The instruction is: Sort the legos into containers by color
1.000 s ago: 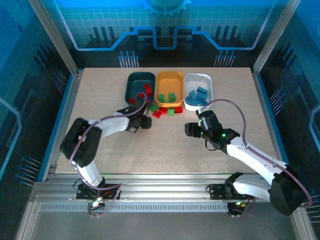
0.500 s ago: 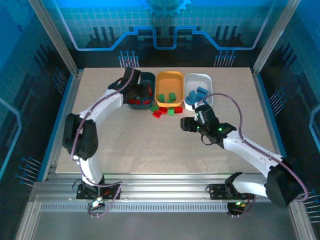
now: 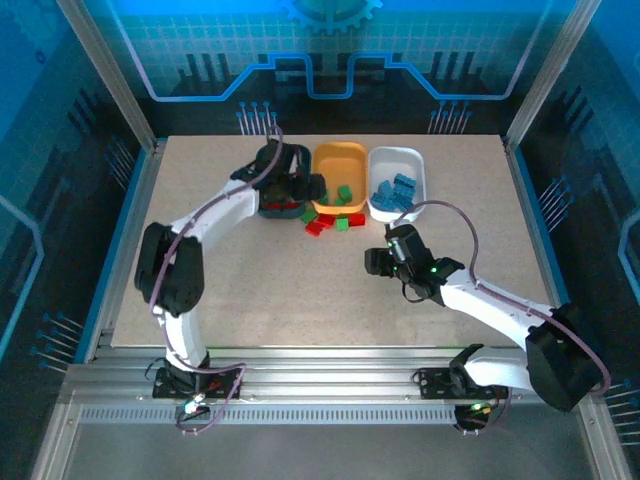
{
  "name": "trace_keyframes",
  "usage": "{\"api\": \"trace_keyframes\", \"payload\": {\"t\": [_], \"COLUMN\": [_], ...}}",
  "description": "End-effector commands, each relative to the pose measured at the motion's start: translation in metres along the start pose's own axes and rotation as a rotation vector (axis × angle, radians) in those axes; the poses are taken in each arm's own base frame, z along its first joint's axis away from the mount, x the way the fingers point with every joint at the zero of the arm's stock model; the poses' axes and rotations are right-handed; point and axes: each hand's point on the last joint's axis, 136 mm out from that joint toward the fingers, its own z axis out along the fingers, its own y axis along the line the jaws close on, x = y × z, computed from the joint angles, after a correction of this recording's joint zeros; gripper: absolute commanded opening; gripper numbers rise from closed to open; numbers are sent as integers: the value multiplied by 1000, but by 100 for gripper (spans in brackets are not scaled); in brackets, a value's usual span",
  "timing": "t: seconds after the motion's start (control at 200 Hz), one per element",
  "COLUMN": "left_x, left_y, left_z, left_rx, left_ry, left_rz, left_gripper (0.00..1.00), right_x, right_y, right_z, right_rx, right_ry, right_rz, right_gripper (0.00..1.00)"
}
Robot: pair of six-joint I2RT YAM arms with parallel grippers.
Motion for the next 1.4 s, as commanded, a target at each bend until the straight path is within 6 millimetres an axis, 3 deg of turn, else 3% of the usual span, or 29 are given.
{"api": "trace_keyframes", "payload": {"t": [0.0,0.13,0.23,0.62,0.745,0.996,1.106,1.201,1.396], "left_x": [44,84,98,77,77,88,92,95,100], "left_y": [-9,5,8,39,36,38,37,37,35], "left_z": [-3,20,41,95,104,116,119,115,91], "left_rx": [3,-43,-67,-303,-278,-252,-240,-229,-201], "left_ry": [4,88,137,89,80,94,111,109,97], "left_rz": [87,99,141,268,296,313,315,299,266], "left_gripper": [95,86,84,82,80,66,54,42,35], "right_x": [-8,-4,-1,0,0,0,-1,-1,-2], "right_y": [-4,-14,-13,-18,-19,-18,-19,-20,-20], "right_z": [2,5,7,5,5,4,4,3,4], "right_rx": [33,68,58,70,68,65,69,74,72], "right_ry": [-38,-33,-31,-36,-34,-32,-36,-38,-39], "right_rz": [53,106,122,138,143,142,141,141,139], "right_gripper": [74,74,75,76,76,76,76,76,76]}}
